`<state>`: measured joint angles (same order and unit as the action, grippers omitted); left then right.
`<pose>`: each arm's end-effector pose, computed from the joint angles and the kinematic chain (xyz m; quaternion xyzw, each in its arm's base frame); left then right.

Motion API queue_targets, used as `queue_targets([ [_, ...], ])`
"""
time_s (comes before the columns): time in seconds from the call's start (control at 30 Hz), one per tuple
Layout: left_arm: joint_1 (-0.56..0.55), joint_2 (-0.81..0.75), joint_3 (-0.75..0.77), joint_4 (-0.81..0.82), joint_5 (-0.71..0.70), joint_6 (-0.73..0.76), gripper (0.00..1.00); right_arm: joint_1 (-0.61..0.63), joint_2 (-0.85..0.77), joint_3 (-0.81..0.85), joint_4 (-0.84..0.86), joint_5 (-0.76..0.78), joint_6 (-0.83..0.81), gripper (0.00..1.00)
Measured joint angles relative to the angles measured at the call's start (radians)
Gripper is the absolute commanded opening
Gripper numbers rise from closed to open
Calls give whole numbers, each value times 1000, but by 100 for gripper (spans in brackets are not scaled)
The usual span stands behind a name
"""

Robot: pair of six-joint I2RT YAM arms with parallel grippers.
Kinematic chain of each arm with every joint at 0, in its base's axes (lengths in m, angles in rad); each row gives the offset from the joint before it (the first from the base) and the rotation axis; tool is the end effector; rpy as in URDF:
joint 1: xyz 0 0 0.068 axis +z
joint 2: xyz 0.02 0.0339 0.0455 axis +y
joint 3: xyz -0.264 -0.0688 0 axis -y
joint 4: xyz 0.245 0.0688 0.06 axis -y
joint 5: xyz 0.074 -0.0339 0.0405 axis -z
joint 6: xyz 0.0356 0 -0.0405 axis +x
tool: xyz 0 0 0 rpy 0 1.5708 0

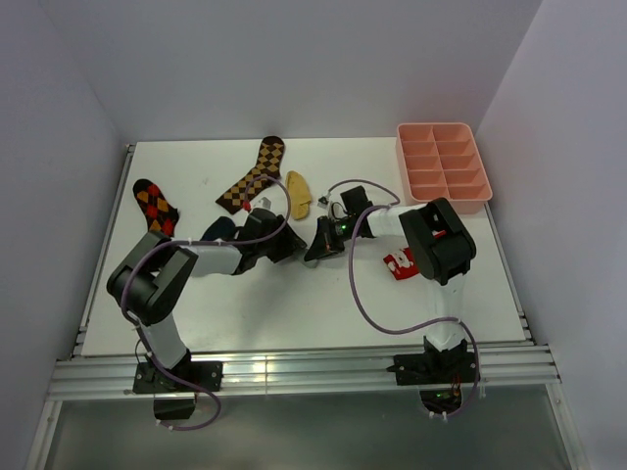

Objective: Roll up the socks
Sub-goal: Roll the sock at the center of the board.

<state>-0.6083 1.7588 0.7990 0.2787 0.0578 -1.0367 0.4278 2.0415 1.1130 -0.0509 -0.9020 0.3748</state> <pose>0.2812 -0.1984 0.1376 -0.1796 0.8843 -0.3330 0.2735 0.3415 0.1864 0.1088 -0.1498 0.8573 0.4863 0.0786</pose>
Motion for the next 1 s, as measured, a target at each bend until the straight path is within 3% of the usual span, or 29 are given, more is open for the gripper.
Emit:
queue_targets([
  [0.3,1,24,3,42,16,-6,48,-17,19,0,10,-28,35,0],
  [0.4,2,27,3,43,16,-8,38,-23,24,0,13,-35,52,0],
  [0.6,5,40,3,59,18,-23,0,-25,21,0,11,-25,56,5],
  [0.67,5,40,4,61,23,-24,0,-24,11,-3,4,-6,55,8],
  [0.83,3,41,18,42,31,-23,0,0,-54,-27,-17,105,37,27],
  [1.0,1,42,46,-10,31,-16,0,38,-130,-61,-21,253,5,36],
])
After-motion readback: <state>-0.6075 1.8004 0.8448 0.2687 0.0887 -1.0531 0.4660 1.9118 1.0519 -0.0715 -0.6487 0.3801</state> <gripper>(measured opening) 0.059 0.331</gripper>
